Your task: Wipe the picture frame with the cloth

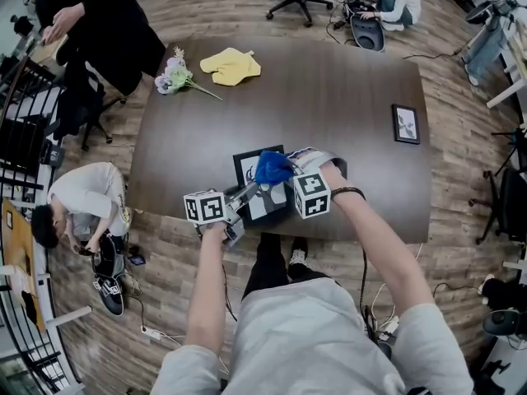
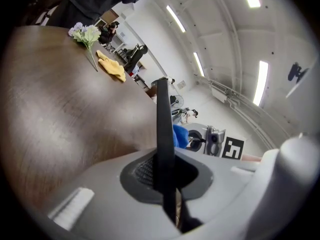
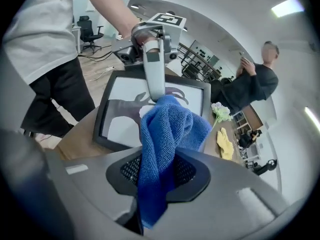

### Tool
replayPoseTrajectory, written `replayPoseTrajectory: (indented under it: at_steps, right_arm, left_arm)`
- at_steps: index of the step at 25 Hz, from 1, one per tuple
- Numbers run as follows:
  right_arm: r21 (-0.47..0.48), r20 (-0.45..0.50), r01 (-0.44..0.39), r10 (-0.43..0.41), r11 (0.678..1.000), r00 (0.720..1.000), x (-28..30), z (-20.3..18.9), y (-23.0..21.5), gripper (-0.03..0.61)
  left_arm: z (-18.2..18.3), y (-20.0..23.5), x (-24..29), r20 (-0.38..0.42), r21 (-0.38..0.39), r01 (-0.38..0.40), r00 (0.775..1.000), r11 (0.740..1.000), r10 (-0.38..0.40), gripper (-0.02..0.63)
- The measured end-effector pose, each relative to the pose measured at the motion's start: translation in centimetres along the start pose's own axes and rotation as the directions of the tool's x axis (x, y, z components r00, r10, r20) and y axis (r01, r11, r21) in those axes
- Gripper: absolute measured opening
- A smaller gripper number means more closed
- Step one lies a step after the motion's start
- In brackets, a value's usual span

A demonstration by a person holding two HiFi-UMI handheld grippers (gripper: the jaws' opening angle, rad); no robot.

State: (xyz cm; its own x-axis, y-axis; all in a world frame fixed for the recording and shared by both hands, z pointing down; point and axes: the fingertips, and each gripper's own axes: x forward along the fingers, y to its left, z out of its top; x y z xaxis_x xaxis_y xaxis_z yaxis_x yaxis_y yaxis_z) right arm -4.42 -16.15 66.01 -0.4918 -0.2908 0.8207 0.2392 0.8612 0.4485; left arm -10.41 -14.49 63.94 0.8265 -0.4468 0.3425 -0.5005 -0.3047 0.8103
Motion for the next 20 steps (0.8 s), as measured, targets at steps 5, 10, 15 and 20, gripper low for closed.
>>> replayPoseTrajectory:
  at_steps: [5,10,15,20]
  right_arm:
    - [0.151,-0.045,0.143,-0.138,0.978,0.989,-0.4,-0.7,-1.7,0.081]
    - [0.258,-0.016,0.161,-0.162,0.953,0.987,-0.8,1.1,-0.9,0.081]
    - [0.338,-0.025,0.152,-0.152,0.929,0.988,-0.4,2.8,1.1,0.081]
    - [0.304,-0.009,0.129,-0.133,0.944,0.991,-0.4,5.0,3.1,0.083]
  left_arm:
    - [1.0,-0.3,0.1,0.026,-0.002,-0.001,1.000,1.000,0.001,0.063]
    - [1.7,-0.5,0.5,0.067,-0.028,0.007,0.998,1.000,-0.005,0.063]
    - [1.6,-0.2,0.7,0.065,-0.024,-0.018,0.998,1.000,0.019,0.063]
    - [1.6,0.0,0.7,0.084,-0.031,-0.043,0.995,0.999,0.045,0.063]
